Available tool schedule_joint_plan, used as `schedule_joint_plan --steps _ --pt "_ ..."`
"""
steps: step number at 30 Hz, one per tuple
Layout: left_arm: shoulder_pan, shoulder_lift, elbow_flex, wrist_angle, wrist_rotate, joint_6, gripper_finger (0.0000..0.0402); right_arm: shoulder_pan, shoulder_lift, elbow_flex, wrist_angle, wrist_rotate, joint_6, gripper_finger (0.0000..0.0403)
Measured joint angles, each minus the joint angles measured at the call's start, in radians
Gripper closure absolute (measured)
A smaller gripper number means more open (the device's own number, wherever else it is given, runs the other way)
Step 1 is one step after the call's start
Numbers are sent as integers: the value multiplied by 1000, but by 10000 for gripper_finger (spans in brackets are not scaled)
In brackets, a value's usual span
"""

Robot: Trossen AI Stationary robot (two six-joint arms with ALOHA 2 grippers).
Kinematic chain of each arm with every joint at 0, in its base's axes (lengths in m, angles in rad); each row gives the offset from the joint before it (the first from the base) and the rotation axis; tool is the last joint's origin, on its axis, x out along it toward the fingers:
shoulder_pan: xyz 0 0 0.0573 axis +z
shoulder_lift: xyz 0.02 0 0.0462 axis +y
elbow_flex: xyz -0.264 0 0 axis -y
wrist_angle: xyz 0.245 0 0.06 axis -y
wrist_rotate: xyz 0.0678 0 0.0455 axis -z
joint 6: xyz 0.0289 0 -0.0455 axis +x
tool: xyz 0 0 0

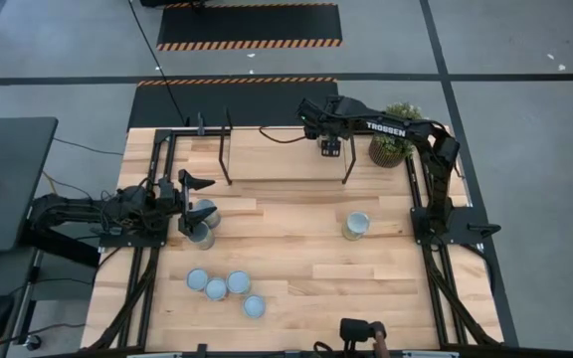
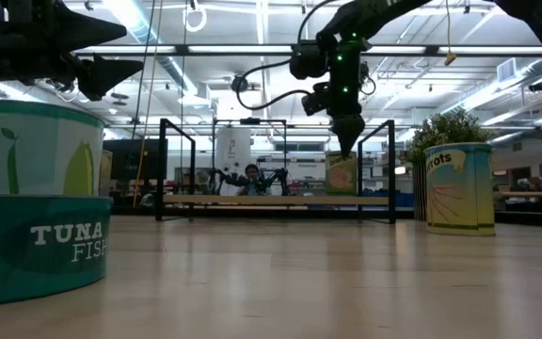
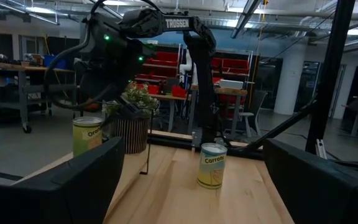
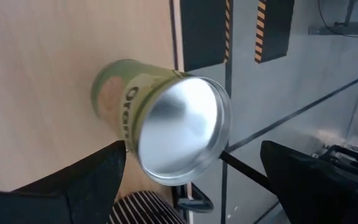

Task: Pick and place cans onto a shelf
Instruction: Put the canned oranges on the shelf, then put the canned carrots on the shelf

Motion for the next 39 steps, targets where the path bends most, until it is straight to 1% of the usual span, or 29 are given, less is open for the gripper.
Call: schedule_joint_plan --steps 3,5,7,9,12,15,17,23,28,31,33,35,39 --pt "0 0 0 0 0 0 15 24 0 4 -34 22 12 23" --pt "0 0 0 0 0 5 15 56 2 25 -92 46 43 23" --pt "0 0 0 0 0 6 15 95 2 50 -138 39 95 23" --pt "0 0 0 0 0 5 15 131 2 69 -164 -25 158 23" --pt "0 0 0 -1 0 4 15 187 2 78 -177 -179 227 23" --pt "0 0 0 -17 0 -11 15 262 2 77 -180 -294 296 23" --pt "0 0 0 -31 0 -14 15 319 2 77 -182 -307 336 23" --pt "0 0 0 -40 0 -19 15 480 1 69 -195 -290 434 23" --pt "0 0 0 -42 0 -44 15 539 -13 -4 -169 -304 561 23" --pt "0 0 0 -46 0 -46 15 552 -27 -74 -172 -312 662 25" --pt "0 0 0 -46 0 -46 15 564 -45 -132 -175 -312 700 25" --pt "0 -1 0 -46 0 -45 15 576 -80 -192 -162 -315 728 25" --pt "0 -1 0 -46 0 -45 15 591 -183 -322 -79 -316 779 25"
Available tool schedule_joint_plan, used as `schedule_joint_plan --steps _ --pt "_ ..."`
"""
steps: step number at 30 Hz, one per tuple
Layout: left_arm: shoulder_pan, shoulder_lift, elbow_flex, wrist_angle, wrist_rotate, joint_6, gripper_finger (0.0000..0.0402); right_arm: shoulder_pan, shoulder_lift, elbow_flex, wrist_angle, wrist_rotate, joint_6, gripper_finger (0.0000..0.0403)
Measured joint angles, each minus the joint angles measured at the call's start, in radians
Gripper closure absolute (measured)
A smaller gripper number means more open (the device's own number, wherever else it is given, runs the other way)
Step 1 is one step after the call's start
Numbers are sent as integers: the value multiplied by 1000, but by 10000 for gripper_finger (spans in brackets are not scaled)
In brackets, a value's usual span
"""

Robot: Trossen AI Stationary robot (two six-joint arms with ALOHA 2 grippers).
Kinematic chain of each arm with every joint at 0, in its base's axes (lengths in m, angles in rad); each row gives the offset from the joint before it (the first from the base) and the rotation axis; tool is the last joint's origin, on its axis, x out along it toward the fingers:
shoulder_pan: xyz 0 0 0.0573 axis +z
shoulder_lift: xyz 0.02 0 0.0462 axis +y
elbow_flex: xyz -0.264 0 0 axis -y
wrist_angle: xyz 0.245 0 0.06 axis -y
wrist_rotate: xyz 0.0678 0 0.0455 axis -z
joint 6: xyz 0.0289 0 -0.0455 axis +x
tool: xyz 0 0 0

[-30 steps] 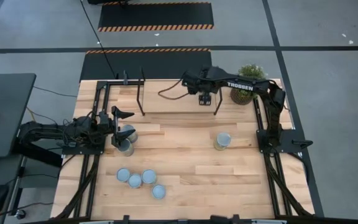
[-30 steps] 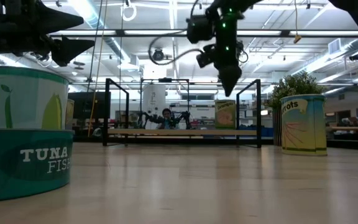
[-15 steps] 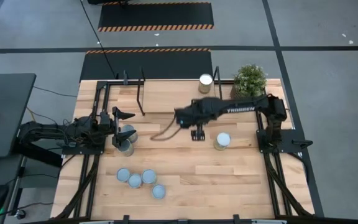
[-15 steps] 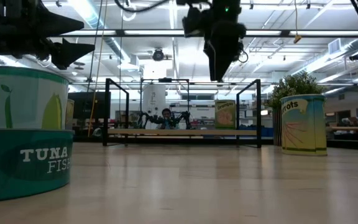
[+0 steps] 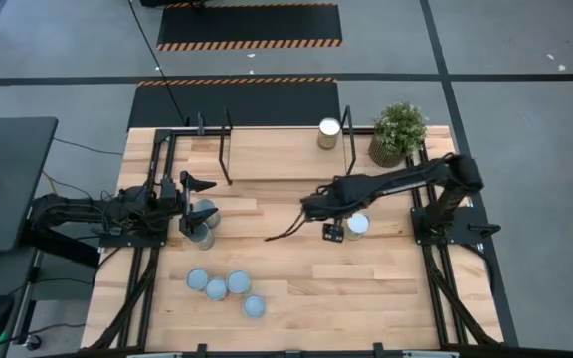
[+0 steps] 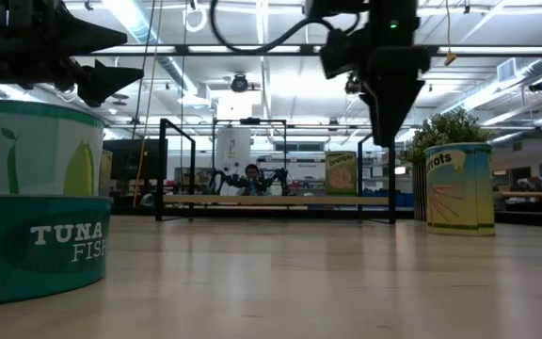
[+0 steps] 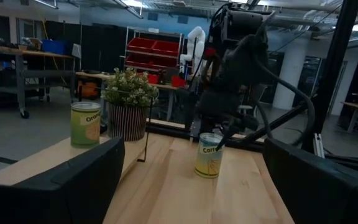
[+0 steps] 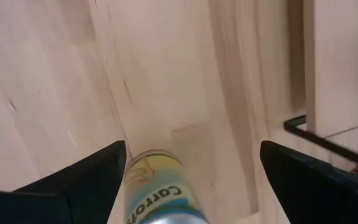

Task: Pick and place cans onto a shelf
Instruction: Put the canned carrots on the shelf

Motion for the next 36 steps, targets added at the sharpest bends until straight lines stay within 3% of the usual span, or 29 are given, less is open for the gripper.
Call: schedule_joint_plan --steps 7,15,22,30,36 --pt "0 0 0 4 0 0 15 77 -107 -135 44 16 28 25" --pt "0 0 0 18 0 0 15 142 -34 -141 13 100 23 25" --pt "0 0 0 17 0 1 15 54 -8 -141 -2 121 66 25" --pt "0 0 0 17 0 2 15 -55 2 -141 -142 192 153 25" --pt "0 0 0 17 0 1 15 -90 -4 -102 -143 179 127 25"
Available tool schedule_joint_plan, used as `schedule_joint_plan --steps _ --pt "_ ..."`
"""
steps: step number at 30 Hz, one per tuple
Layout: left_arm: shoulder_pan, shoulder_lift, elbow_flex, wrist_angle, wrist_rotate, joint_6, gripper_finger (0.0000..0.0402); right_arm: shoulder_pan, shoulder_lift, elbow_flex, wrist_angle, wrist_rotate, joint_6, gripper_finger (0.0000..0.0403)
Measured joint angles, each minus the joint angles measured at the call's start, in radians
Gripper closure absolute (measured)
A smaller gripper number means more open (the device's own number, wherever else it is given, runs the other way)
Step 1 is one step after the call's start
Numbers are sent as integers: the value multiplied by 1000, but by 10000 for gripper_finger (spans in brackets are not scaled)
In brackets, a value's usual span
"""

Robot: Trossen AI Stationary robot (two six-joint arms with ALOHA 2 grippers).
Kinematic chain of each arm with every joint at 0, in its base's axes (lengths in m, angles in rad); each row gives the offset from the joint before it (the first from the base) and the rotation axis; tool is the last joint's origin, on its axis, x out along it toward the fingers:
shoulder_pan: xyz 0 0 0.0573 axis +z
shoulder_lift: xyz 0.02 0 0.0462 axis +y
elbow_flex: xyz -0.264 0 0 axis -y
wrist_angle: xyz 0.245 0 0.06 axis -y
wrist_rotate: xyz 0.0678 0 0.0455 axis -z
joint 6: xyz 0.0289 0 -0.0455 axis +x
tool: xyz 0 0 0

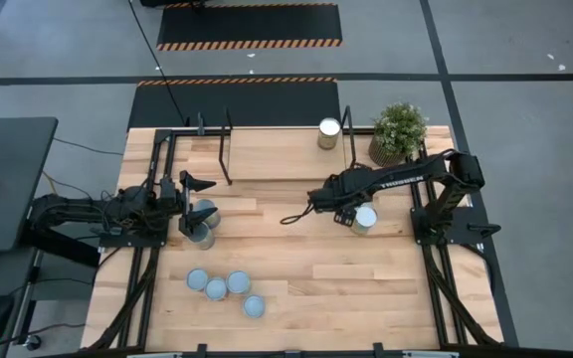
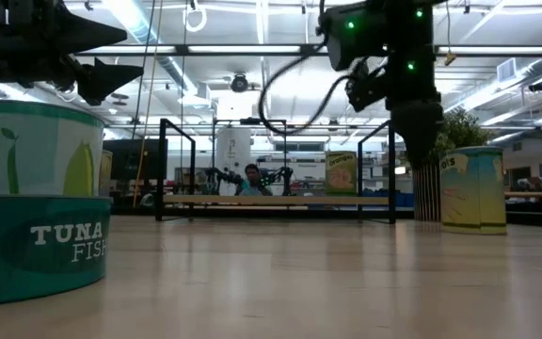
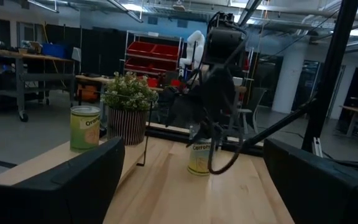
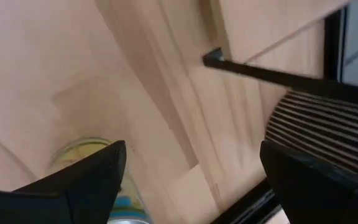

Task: Pick and place cans onto a shelf
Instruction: Put the canned carrots on the shelf

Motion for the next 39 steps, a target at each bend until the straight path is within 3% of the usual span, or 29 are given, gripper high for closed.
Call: schedule_joint_plan --steps 4,8,15,19,26,39 --pt "0 0 0 -3 0 0 15 40 0 30 -7 -106 -80 25" --pt "0 0 0 -8 0 0 15 112 0 34 -8 -145 -146 25" --pt "0 0 0 -16 0 -6 15 263 0 16 -17 -18 -211 25" --pt "0 0 0 -10 0 -7 15 298 0 -3 -39 -30 -207 25" --pt "0 0 0 -10 0 -7 15 288 0 -78 -60 -69 -194 25" --pt "0 0 0 0 0 1 15 169 0 -114 54 -24 -286 30"
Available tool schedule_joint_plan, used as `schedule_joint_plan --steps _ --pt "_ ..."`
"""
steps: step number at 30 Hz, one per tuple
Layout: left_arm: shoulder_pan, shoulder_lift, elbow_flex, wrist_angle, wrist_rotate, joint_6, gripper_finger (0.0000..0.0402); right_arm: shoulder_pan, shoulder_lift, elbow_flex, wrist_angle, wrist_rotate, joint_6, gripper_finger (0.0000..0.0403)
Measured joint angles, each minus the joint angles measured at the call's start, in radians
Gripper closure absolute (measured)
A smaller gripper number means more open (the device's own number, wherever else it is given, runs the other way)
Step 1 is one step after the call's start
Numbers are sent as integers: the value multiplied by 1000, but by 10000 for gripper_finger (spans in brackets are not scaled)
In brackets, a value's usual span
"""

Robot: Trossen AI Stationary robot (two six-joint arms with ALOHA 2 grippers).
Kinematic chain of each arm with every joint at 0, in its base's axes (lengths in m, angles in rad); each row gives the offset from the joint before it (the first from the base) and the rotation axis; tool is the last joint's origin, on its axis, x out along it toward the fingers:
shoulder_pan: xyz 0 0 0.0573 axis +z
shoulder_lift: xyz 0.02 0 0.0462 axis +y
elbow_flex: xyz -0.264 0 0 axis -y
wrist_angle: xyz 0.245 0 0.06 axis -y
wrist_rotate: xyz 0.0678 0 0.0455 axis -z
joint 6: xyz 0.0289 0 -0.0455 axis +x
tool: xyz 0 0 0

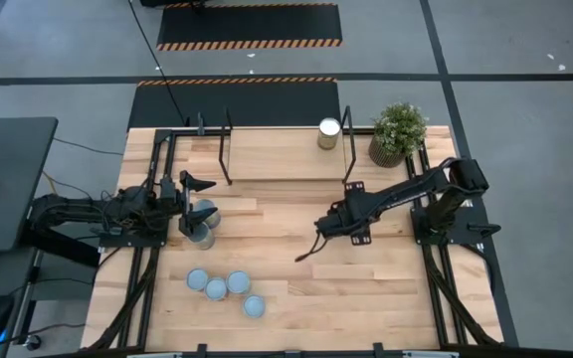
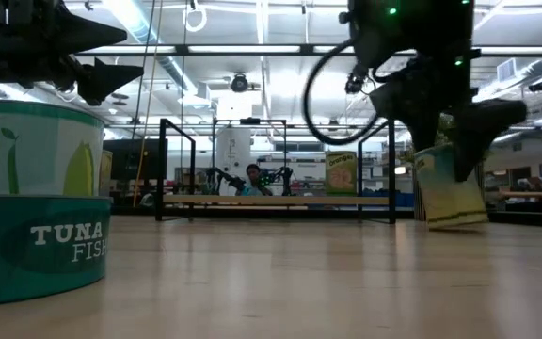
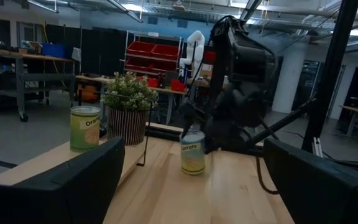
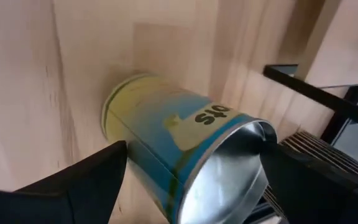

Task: Pick and place cans onto a shelf
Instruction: Put the canned carrots on the shelf

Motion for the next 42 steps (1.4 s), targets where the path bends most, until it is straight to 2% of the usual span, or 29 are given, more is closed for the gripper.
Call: schedule_joint_plan --steps 7,19,27,37,42 --pt "0 0 0 0 0 -1 15 -49 -2 2 12 -33 108 30" --pt "0 0 0 -1 0 -6 15 79 0 0 3 -30 339 30" --pt "-2 0 0 -1 1 -8 15 240 2 -2 5 12 502 31" --pt "-2 0 0 -1 1 -2 15 326 1 6 -19 -57 614 30" --pt "-2 0 0 -1 1 -1 15 337 2 96 -51 -88 612 30"
